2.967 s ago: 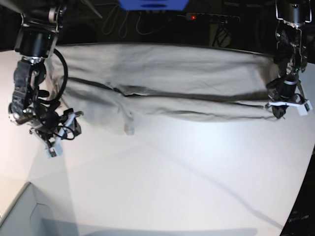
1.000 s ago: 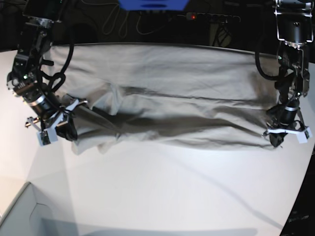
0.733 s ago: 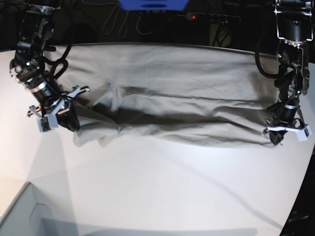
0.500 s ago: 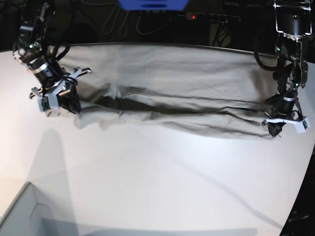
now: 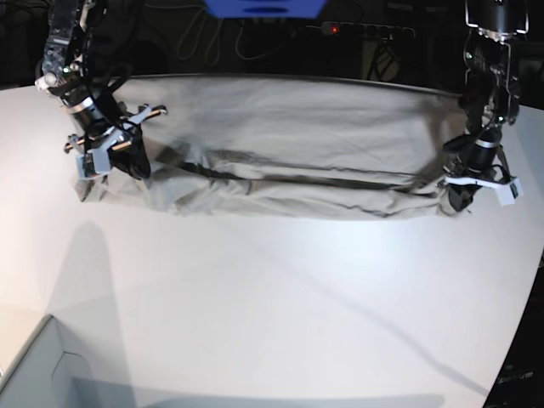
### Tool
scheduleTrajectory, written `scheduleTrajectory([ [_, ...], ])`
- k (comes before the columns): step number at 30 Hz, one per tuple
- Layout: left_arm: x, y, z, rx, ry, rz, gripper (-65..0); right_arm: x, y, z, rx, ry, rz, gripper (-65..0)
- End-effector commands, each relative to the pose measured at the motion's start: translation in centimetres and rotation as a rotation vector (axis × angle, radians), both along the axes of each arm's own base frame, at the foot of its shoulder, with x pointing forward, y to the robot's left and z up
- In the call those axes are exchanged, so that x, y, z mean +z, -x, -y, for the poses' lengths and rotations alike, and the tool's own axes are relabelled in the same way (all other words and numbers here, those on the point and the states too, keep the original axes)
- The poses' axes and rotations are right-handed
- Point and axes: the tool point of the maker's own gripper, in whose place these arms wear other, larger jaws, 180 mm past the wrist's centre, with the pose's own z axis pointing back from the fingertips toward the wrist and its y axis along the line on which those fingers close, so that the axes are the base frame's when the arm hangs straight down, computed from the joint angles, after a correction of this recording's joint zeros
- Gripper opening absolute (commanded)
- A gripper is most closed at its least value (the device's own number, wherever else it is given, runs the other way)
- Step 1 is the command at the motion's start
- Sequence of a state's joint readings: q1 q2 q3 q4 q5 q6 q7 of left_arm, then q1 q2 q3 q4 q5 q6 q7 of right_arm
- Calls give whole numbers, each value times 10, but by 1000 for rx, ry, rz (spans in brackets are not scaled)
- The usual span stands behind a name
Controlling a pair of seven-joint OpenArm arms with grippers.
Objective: Layout the t-shirt on the table in an organized manner, then fold the t-shirt properly
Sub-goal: 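Lay the folded hem down near the collar edge with both grippers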
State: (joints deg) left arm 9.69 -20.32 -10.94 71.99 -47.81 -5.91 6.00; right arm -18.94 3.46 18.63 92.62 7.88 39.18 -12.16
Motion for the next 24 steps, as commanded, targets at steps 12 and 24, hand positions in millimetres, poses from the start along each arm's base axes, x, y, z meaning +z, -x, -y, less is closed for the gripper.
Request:
scheduleTrajectory([
  [12,55,22,-13,5,-55,123,-650,36,14,0,-4,-65,103,-650],
  [24,51,30,-26,37,-65,107,-650,38,38,28,-107,-72,108,-650],
])
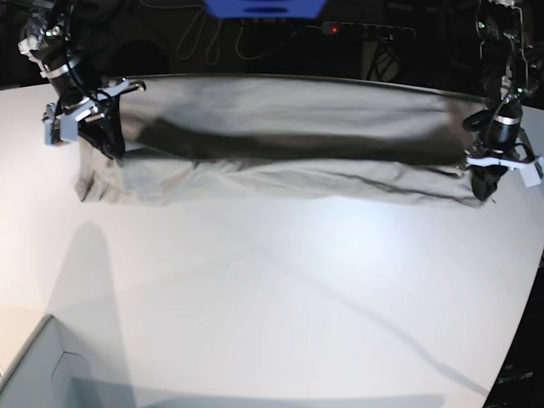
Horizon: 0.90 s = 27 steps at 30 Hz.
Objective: Layout the t-shirt on the table in an organized manner, then fold the t-shirt properly
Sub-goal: 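Lay the folded hem down near the collar edge with both grippers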
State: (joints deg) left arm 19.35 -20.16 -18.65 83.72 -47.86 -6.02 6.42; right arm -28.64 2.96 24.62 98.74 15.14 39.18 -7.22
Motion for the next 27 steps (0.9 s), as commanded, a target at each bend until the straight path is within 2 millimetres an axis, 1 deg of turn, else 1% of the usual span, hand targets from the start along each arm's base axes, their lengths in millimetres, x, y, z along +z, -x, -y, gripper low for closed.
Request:
scheduleTrajectory([
  [1,14,-5,-5,-2,-21,44,-650,10,1,3,-4,-8,38,-650],
  [3,14,-5,-5,-2,-21,44,-650,9,4,9,-20,-1,33,-650],
  [5,14,-5,-5,-2,-21,44,-650,5,12,13,-31,5,13,-650],
  [7,14,-5,-5,-2,-21,44,-650,3,20,11,-40,-4,-1,-650],
  [10,14,-5,-6,0,-22,46,-650,9,27,6,-50,-16,19,-650],
  [12,15,-5,-5,-2,-22,49,-650,13,36,2,-44,-24,31,-650],
  [15,14,-5,-6,0,-22,46,-650,17,47,-17,-17,-66,45,-650],
  [18,14,-5,-6,0,-22,46,-650,18,54,-31,11,-95,44,-650],
  [20,14,-5,-6,-1,-26,44,-650,13,56,-38,25,-113,29,-650],
  [22,13,-5,-6,-2,-30,41,-650,-1,60,-39,18,-132,-4,-650],
  [25,0,2,-11,16,-19,8,-650,-19,56,-34,-10,-151,-27,-650],
  [27,-6,5,-14,24,-15,-9,-650,-26,57,-28,-7,-142,-46,-650],
])
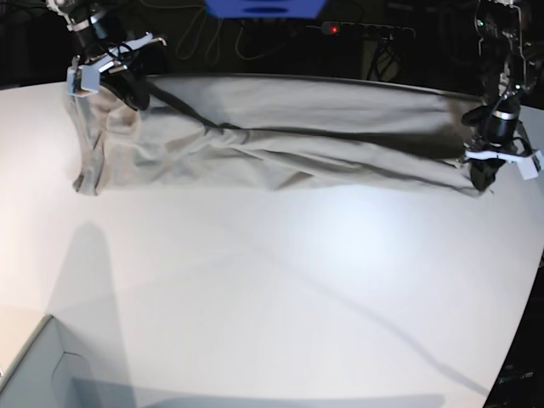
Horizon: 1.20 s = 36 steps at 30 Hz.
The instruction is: Layout the t-shirt on the table in an organized manner, then fold the t-shirt properly
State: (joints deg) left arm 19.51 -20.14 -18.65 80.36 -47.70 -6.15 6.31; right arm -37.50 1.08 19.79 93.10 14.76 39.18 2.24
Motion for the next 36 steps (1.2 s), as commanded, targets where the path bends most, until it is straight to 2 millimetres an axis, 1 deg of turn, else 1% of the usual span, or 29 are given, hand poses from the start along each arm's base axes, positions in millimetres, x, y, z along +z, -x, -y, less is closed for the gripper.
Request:
scheduleTrajectory([
  [1,10,-4,-7,4,-18,34,-650,9,-1,3,10,-9,36,-650],
  [3,4,-2,-6,-13,-9,29,-650,8,-1,5,14,-4,33,-650],
  [6,8,-6,16,-137,32,84,-650,8,-1,7,11,0,33,-650],
  [8,7,-5,25,-198,54,106,-650,8,-1,6,13,0,32,-650],
  [9,8,-9,27,-213,57,116,-650,8,-1,6,13,0,30,-650],
  [11,5,-10,27,-225,65,120,-650,7,-1,5,16,-2,29,-650],
  [14,0,-14,21,-218,66,111,-650,7,-1,5,17,-2,27,-650],
  [17,-5,-11,19,-214,69,91,-640,7,-1,5,16,-3,27,-650],
  [19,-8,-6,20,-214,69,78,-577,7,0,4,16,-3,26,-650],
  [21,-14,5,21,-214,75,57,-478,7,-1,4,16,-3,27,-650],
  [22,-12,9,22,-219,75,59,-421,8,-4,5,17,-1,35,-650],
  [24,-6,17,23,-226,65,64,-328,9,-6,5,17,1,41,-650],
  [25,3,20,16,-216,47,81,-301,9,-7,5,17,1,42,-650],
  [26,15,22,9,-199,25,106,-288,9,-7,5,17,1,42,-650],
  [27,28,23,1,-183,1,132,-289,9,-7,5,17,1,42,-650],
  [30,64,20,-14,-144,-50,220,-304,10,-9,5,18,0,47,-650],
  [31,71,19,-20,-131,-64,234,-315,10,-9,4,17,-1,47,-650],
  [32,76,18,-24,-122,-76,243,-323,10,-9,4,18,-2,47,-650],
  [34,87,6,-28,-121,-91,275,-342,10,-9,4,18,-2,47,-650],
  [35,88,-1,-31,-120,-108,277,-358,10,-9,4,19,-1,47,-650],
  [36,84,-7,-35,-121,-130,265,-376,10,-9,4,19,-1,47,-650],
])
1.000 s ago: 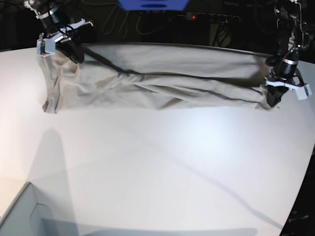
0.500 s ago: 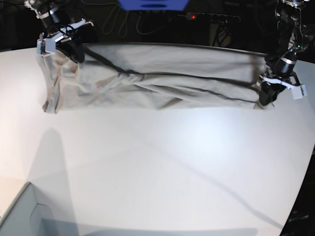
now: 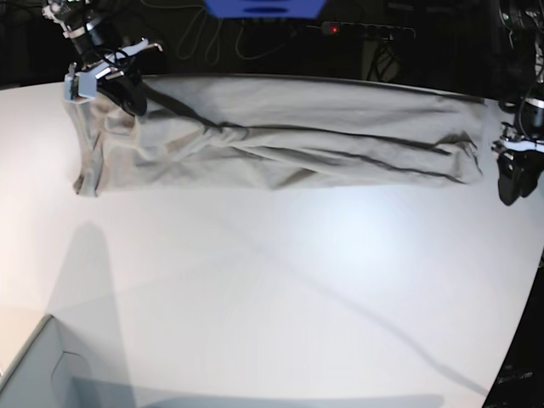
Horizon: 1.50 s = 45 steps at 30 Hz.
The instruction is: Layout the t-shirt on the table in an organized manner, then fold the t-shirt properly
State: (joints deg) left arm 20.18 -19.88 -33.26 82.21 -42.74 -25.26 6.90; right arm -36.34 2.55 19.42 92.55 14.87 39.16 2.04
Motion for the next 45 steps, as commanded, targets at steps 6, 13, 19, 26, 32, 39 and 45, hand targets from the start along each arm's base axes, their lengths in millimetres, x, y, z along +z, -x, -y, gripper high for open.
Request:
scheduleTrajectory([
  [6,-32,-41,3,-122,-281,-185,-459,9,-8,0,22,21,43,-650],
  [13,-64,-37,27,-324,-453,-353,-459,5,-13,-5,40,63,40,-650],
  [19,-73,-30,20,-337,-482,-428,-383,4,-14,-5,43,66,35,-650],
  [26,-70,-29,10,-335,-504,-435,-202,-1,-20,-4,62,87,-3,-650],
  [32,-78,-32,8,-330,-484,-453,-242,-1,-22,-4,62,87,0,-650],
  [39,-82,-31,8,-329,-471,-460,-460,-1,-22,-4,63,89,1,-650],
  [45,-78,-36,8,-326,-474,-450,-644,-1,-22,-4,63,89,1,-650],
])
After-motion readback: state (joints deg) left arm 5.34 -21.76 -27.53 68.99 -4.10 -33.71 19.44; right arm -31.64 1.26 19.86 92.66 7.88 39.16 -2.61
